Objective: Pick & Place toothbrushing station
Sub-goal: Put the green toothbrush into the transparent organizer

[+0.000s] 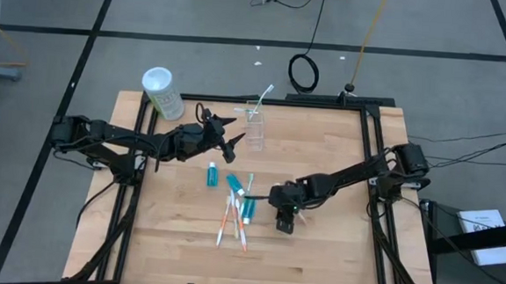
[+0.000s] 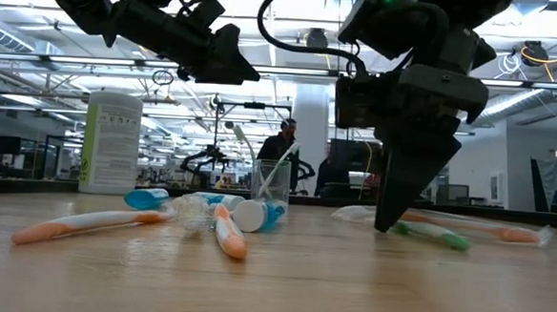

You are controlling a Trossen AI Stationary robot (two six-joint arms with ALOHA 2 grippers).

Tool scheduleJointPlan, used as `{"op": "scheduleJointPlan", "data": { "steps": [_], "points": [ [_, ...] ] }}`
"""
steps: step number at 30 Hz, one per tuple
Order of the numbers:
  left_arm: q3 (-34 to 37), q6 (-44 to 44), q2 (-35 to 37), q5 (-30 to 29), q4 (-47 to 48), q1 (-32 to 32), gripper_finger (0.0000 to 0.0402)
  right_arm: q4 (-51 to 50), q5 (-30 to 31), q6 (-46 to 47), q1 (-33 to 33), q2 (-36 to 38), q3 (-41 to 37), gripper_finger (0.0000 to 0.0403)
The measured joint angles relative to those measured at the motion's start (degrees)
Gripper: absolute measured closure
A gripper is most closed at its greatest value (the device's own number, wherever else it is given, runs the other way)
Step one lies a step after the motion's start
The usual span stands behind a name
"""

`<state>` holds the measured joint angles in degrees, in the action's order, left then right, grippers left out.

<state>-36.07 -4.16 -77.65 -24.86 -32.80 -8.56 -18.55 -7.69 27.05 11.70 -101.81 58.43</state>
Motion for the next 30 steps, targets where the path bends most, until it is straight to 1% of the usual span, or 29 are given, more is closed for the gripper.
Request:
{"op": "scheduleJointPlan", "data": {
  "steps": [5,10,15,17,20,23,27,30],
  "points": [
    [0.0,0.0,0.0,0.0,0.0,-0.1,0.0117,-3.0,-2.9,3.1,0.0,1.4,-0.1,0.0248],
    [0.0,0.0,0.0,0.0,0.1,-0.1,0.0117,-7.2,-3.1,8.8,0.1,3.8,-0.3,0.0248],
    [0.0,0.0,0.0,0.0,0.1,0.0,0.0117,-11.5,-3.0,11.8,0.8,6.2,-0.3,0.0248],
    [0.0,0.0,0.0,0.0,0.1,-0.1,0.0117,-12.6,-2.3,13.1,1.1,6.9,-0.3,0.0248],
    [0.0,-0.1,0.0,0.0,0.1,-0.1,0.0117,-14.7,1.4,14.9,1.6,7.7,-0.3,0.0248],
    [0.0,-0.1,0.0,0.0,0.0,0.0,0.0117,-15.2,3.2,15.4,1.9,7.4,-0.3,0.0248],
    [0.0,-0.1,0.0,0.0,0.1,0.0,0.0117,-14.2,4.7,15.5,2.6,5.9,-0.3,0.0248],
    [0.0,-0.1,0.0,-0.1,0.1,-0.1,0.0117,-14.3,4.7,15.9,2.9,4.5,-0.2,0.0248]
  ]
}}
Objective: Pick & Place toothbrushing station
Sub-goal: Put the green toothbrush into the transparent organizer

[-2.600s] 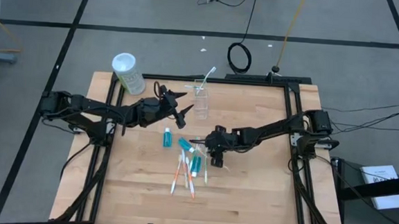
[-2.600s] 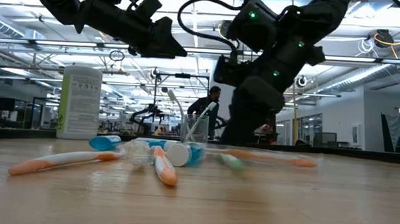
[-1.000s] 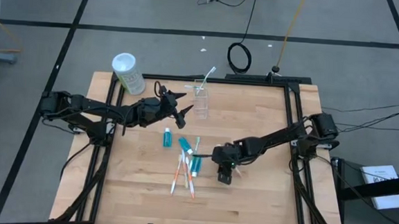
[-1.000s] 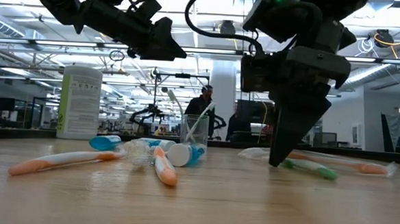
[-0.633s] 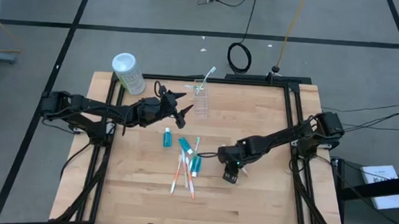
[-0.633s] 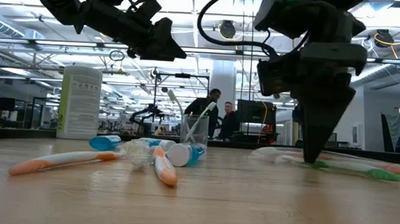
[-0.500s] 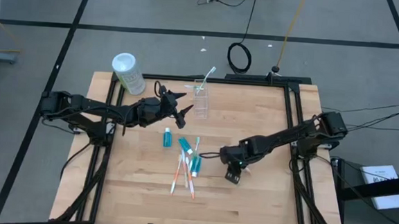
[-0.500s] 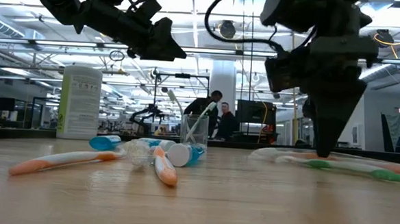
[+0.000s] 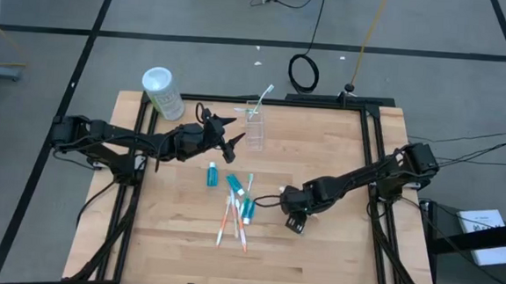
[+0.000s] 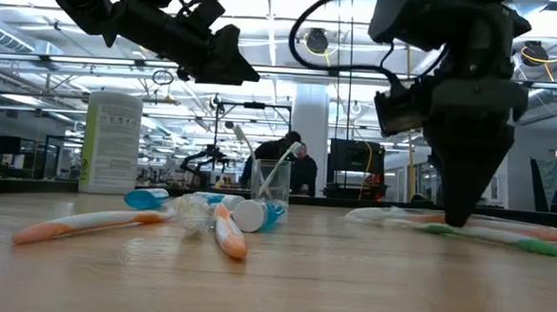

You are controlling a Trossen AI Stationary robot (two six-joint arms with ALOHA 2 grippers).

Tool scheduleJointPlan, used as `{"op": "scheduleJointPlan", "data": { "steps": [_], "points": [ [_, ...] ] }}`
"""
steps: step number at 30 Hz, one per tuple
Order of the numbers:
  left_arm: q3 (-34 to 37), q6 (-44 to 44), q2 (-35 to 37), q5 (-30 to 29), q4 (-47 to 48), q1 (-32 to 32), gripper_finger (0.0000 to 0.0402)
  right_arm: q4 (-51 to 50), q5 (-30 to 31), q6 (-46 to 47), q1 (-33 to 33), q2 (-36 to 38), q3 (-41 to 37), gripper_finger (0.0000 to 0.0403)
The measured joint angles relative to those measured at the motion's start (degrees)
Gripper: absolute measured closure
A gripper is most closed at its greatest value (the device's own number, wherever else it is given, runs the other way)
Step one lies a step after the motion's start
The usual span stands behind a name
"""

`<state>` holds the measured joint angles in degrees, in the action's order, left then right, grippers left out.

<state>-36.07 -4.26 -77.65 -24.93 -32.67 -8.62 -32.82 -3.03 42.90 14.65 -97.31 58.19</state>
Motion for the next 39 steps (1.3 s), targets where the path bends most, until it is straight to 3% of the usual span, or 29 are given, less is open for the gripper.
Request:
{"op": "scheduleJointPlan", "data": {
  "steps": [6,9,20,25,35,39],
  "points": [
    [0.0,0.0,0.0,0.0,0.0,0.0,0.0117,-0.3,1.4,2.0,0.7,-3.6,0.3,0.0248],
    [0.0,0.0,0.0,0.0,0.0,0.0,0.0117,-1.3,5.5,2.2,1.2,-5.2,0.3,0.0257],
    [0.0,0.0,0.0,0.0,-0.1,0.0,0.0117,-1.4,10.3,0.8,1.8,-6.4,0.2,0.0382],
    [0.0,0.0,0.0,0.0,-0.1,0.0,0.0117,-0.1,10.6,-1.9,1.7,-6.5,0.1,0.0383],
    [0.0,0.0,0.0,0.0,-0.1,0.0,0.0117,10.0,11.9,-11.7,1.3,1.7,-0.2,0.0401],
    [0.0,0.0,0.0,0.0,-0.1,0.1,0.0117,15.7,7.8,-16.3,1.8,6.5,-0.2,0.0398]
  ]
}}
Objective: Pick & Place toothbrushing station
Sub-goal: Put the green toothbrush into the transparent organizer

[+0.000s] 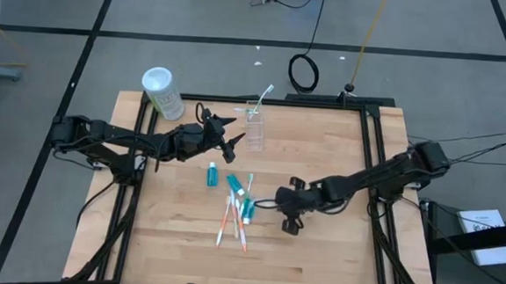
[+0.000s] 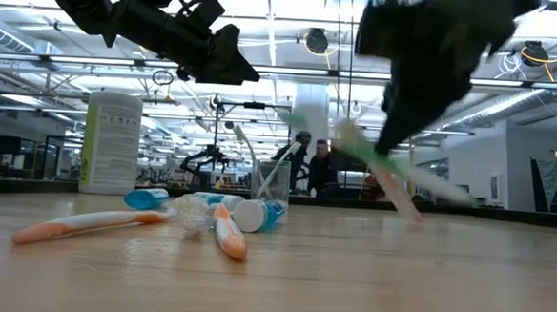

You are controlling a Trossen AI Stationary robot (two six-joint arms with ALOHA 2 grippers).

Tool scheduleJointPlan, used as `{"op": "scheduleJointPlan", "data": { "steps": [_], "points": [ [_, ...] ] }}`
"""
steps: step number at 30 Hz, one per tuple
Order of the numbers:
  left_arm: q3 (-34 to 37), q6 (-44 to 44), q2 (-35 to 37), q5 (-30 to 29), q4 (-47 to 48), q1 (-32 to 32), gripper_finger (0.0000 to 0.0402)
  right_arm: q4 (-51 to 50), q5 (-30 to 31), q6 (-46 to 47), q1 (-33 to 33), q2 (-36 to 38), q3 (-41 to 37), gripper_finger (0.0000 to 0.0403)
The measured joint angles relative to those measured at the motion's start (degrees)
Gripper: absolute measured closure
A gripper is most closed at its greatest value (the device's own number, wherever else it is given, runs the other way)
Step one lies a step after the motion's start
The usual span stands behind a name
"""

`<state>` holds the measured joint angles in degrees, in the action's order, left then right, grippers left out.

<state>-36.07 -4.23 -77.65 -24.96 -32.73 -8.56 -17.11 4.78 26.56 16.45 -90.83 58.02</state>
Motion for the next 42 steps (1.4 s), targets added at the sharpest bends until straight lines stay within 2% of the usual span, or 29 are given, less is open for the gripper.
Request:
{"op": "scheduleJointPlan", "data": {
  "steps": [9,15,18,21,24,27,32,36,42],
  "points": [
    [0.0,0.0,0.0,0.0,-0.4,0.0,0.0117,15.3,-6.3,-12.0,0.7,3.8,0.1,0.0400],
    [0.0,0.0,0.0,0.0,-0.4,0.0,0.0117,14.8,-5.8,-13.4,-0.2,3.6,-0.8,0.0401],
    [0.0,0.0,0.0,0.0,-0.4,0.0,0.0117,20.1,-1.5,-12.6,-0.3,2.6,-3.5,0.0400],
    [0.0,0.0,0.0,0.0,-0.4,0.0,0.0117,20.9,1.0,-12.8,-0.3,-1.0,-4.9,0.0378],
    [0.0,0.0,0.0,0.0,-0.4,-0.1,0.0117,25.3,1.0,-12.8,-0.2,-5.6,-4.9,0.0333],
    [0.0,0.2,0.0,0.0,-0.4,0.0,0.0117,31.4,-0.5,-12.9,0.3,-9.6,-4.7,0.0280],
    [0.0,1.0,0.0,0.0,-0.4,0.0,0.0117,32.3,-3.8,-13.7,0.6,-13.8,-1.6,0.0220],
    [0.0,1.3,0.0,0.0,-0.4,0.0,0.0117,31.5,-6.6,-13.8,-0.1,-15.9,-0.5,0.0216],
    [0.0,1.4,0.0,0.0,-0.4,0.0,0.0117,31.1,-6.3,-14.0,-1.7,-19.8,-0.4,0.0242]
  ]
}}
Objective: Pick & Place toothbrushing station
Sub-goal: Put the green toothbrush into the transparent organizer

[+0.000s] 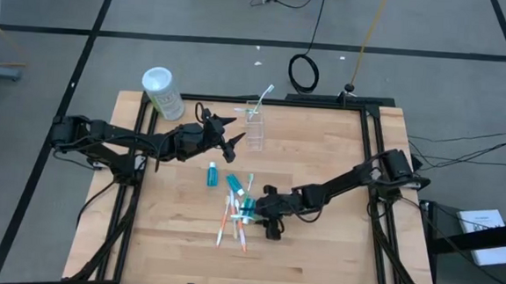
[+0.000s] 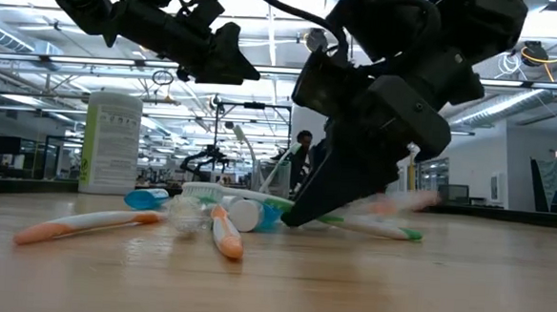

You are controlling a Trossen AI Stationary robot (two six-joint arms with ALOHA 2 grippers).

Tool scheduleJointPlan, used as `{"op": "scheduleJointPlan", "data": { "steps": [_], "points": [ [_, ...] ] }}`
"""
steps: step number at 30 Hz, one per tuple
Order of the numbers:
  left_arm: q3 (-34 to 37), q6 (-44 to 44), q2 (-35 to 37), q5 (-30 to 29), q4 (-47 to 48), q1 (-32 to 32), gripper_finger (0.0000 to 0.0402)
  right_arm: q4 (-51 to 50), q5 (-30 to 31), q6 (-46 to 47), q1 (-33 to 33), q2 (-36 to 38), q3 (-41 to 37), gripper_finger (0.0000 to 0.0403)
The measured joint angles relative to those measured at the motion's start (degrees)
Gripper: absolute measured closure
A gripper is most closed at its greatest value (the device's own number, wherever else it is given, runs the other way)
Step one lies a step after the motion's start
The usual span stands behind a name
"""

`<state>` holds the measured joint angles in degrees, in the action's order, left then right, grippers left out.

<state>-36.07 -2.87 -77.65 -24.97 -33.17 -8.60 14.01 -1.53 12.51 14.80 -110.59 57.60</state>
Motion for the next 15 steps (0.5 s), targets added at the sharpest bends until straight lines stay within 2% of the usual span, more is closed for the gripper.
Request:
{"op": "scheduleJointPlan", "data": {
  "steps": [5,12,15],
  "points": [
    [0.0,0.2,0.0,0.0,0.0,0.0,0.0117,0.4,0.4,0.1,0.1,-1.7,0.2,0.0273],
    [0.0,0.2,0.0,0.0,0.1,0.0,0.0117,-2.8,0.0,-1.1,0.2,0.6,0.0,0.0386],
    [0.0,0.2,0.0,0.0,0.0,0.0,0.0117,-5.0,0.2,-1.7,0.6,2.5,-0.2,0.0388]
  ]
}}
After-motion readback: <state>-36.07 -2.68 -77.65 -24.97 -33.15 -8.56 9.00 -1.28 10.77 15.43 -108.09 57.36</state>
